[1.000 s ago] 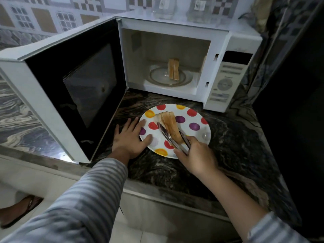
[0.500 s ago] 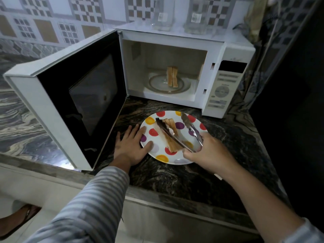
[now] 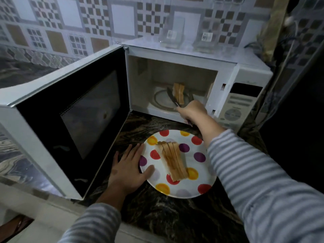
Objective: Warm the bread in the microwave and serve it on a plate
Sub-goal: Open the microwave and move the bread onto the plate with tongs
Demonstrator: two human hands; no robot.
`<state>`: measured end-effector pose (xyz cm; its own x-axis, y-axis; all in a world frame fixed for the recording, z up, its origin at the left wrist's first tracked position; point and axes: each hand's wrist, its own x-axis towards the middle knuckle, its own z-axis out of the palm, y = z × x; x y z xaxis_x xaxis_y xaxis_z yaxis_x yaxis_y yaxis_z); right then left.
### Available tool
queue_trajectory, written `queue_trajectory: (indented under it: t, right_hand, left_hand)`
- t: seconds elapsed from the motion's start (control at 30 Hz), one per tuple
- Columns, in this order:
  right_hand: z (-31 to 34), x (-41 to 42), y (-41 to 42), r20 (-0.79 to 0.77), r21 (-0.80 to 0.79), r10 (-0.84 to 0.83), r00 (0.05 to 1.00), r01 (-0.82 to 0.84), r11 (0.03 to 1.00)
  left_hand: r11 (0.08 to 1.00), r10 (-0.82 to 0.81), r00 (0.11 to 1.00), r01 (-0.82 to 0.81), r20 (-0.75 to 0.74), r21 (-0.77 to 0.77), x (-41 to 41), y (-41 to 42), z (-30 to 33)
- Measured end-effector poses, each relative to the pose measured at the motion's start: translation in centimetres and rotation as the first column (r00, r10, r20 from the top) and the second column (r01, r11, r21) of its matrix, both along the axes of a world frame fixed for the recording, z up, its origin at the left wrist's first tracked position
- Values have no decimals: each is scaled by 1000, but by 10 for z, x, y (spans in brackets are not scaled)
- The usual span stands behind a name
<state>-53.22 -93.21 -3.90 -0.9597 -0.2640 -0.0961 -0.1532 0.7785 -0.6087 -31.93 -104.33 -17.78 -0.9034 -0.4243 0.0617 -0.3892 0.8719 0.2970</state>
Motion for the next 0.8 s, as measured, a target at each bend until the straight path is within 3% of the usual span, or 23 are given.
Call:
queue_trajectory:
  t: [0.2,0.53,0.8]
  right_hand:
    - [-21,-57,-32,112,-98,-116,987,127,987]
    - [-52,-97,-58,-22,-95,-233,972,230,969]
    - [-34,-48,-12,-134,-38,-87,987,82,996]
  left_hand:
    - [1000,-6,1000,6,-18,7,0,-3,-3]
    - [1000,-11,999,12,-37,3,1,-4,-4]
    - [1000,-7,999,8,-32,14,1,-1,0]
